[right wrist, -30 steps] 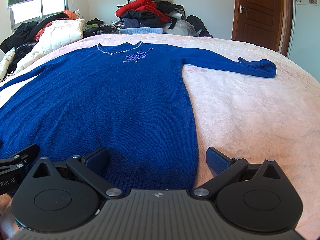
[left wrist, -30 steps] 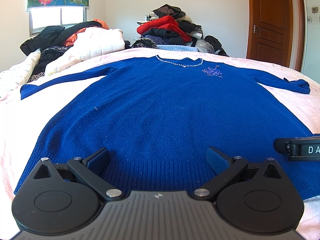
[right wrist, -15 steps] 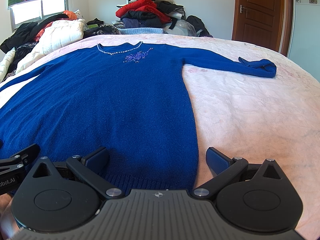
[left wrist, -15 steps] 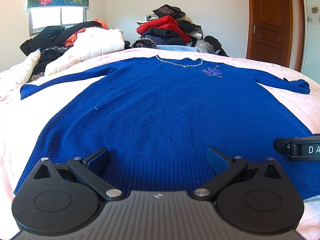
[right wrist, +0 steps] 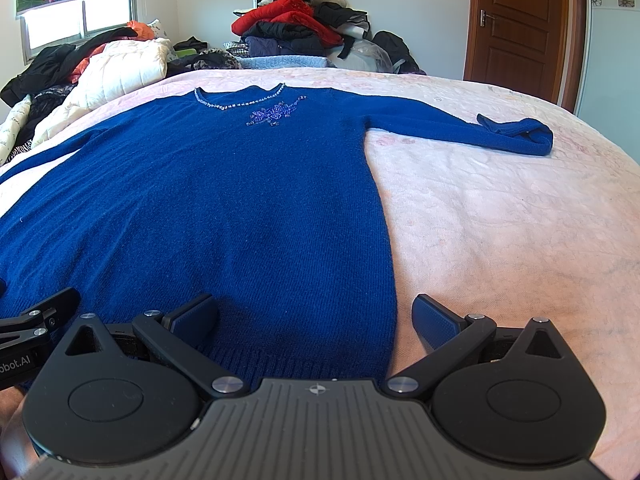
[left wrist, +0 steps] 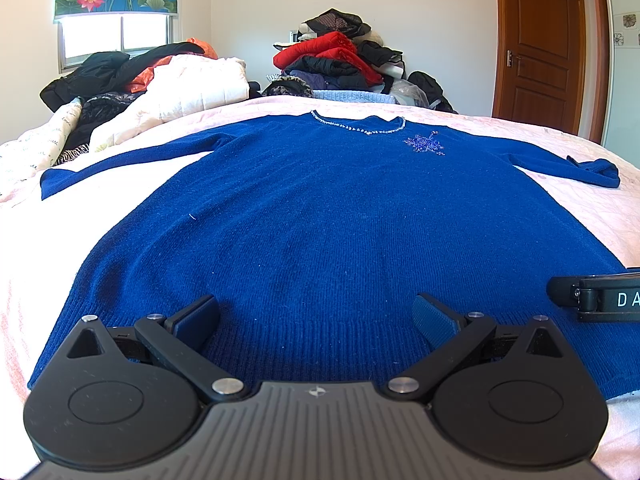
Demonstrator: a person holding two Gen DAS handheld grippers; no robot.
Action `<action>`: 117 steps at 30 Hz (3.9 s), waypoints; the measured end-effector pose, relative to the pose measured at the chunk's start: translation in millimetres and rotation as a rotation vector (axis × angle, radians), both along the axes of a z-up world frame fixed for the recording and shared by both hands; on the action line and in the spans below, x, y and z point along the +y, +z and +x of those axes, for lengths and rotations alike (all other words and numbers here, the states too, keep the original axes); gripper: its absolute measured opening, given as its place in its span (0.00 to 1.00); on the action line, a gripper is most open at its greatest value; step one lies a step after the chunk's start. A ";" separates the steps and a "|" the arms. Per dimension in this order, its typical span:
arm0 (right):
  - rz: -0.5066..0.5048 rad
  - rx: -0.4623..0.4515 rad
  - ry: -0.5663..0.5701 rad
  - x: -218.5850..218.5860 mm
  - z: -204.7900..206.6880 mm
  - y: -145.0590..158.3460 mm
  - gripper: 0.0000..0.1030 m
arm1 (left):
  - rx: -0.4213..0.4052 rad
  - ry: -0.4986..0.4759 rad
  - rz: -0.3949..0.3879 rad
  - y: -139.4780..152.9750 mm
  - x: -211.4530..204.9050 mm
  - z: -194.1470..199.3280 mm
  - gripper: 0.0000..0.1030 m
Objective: Fold small clothes
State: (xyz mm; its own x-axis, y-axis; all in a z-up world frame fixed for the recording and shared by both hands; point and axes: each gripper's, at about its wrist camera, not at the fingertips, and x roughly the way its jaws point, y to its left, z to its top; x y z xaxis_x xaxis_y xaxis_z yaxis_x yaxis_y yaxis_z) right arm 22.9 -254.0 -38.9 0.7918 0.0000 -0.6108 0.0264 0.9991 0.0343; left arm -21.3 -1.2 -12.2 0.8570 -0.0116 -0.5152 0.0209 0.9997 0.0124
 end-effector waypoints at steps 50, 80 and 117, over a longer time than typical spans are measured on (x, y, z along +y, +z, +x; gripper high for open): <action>0.557 -0.052 -0.010 -157.3 99.5 62.1 0.96 | 0.110 -0.032 -0.201 73.8 21.2 114.2 1.00; 1.223 -0.159 -0.249 -306.3 238.6 -23.9 0.11 | 0.310 -0.339 -0.946 83.3 -89.6 302.6 1.00; 1.487 -0.107 -0.186 -296.3 206.5 -25.4 0.77 | 0.265 -0.245 -0.963 110.2 -21.3 381.7 0.04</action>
State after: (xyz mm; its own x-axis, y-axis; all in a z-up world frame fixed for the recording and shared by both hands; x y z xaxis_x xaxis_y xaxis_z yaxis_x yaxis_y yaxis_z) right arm 229.4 -550.3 -64.4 0.8901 0.4479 -0.0848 0.0775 0.0345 0.9964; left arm 360.4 -22.5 98.0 0.6356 -0.6794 -0.3668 0.1113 0.5507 -0.8272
